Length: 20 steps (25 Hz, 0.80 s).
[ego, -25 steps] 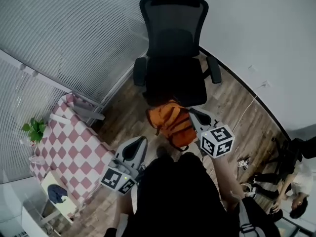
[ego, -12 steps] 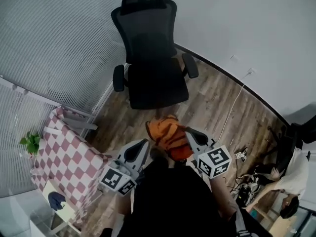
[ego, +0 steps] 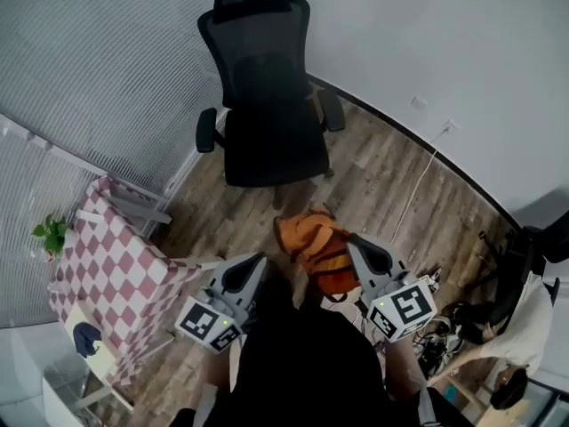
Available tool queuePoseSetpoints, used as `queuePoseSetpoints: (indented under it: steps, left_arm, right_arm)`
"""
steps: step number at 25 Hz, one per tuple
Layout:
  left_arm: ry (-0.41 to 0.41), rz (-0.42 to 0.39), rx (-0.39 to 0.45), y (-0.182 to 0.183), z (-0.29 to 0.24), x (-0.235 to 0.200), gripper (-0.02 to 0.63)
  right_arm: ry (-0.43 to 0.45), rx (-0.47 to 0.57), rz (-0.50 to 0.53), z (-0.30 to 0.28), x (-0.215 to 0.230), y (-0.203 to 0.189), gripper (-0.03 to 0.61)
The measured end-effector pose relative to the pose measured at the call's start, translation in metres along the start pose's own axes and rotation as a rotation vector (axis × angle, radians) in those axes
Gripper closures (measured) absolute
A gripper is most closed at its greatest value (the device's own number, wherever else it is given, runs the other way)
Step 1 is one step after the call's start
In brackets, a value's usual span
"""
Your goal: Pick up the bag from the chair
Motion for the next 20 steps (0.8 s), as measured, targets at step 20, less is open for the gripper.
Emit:
queuePoseSetpoints:
  steps: [20]
  left_arm:
    - [0.072, -0.044, 0.042, -0.004, 0.030, 0.050, 0.580]
  right_arm:
    - [0.043, 0.132, -0.098, 0.066, 0.008, -0.014, 0.557]
Point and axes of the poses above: the fingertips, and each gripper's own axes: z backward along the fingers, x to its right, y out of its top, the point moved 3 cm from there along z, backward along the fingers, and after that the axes turned 11 degrees about -x, right-handed, at the moved point
